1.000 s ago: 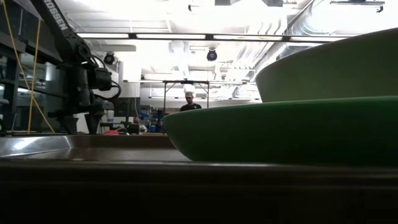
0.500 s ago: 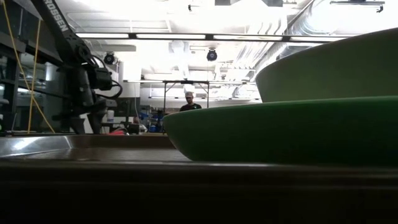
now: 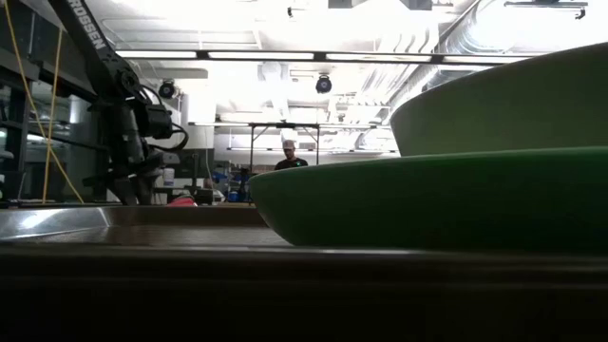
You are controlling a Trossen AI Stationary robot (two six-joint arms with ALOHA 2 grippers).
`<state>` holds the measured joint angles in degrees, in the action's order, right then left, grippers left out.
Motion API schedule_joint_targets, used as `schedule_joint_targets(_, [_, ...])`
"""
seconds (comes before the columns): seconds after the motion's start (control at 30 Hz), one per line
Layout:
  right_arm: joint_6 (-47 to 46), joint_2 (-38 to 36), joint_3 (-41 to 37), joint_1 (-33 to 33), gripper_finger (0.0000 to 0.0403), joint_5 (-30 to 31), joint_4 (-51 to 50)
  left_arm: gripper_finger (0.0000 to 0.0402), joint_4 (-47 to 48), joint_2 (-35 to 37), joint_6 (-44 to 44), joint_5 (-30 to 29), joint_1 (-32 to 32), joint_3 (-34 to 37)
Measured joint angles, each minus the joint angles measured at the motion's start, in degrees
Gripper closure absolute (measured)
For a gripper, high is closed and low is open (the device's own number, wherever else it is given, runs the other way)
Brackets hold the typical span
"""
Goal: Set up tray
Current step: Put the red napkin to the left of the green plate on the brown serving tray
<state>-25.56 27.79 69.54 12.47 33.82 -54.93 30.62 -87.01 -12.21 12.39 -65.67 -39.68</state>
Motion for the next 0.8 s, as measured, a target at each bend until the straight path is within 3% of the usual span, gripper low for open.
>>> schedule_joint_targets(0.4, [-0.04,0.0,0.02,0.0,0.0403,-0.01,0.0,0.0387,0.83,-2.88,2.69,0.19,0.05,-0.24])
schedule_joint_targets(0.8, [0.07,0.0,0.02,0.02,0.0403,0.2,0.0,0.039,1.39,-1.49,9.17,0.02,0.1,0.01])
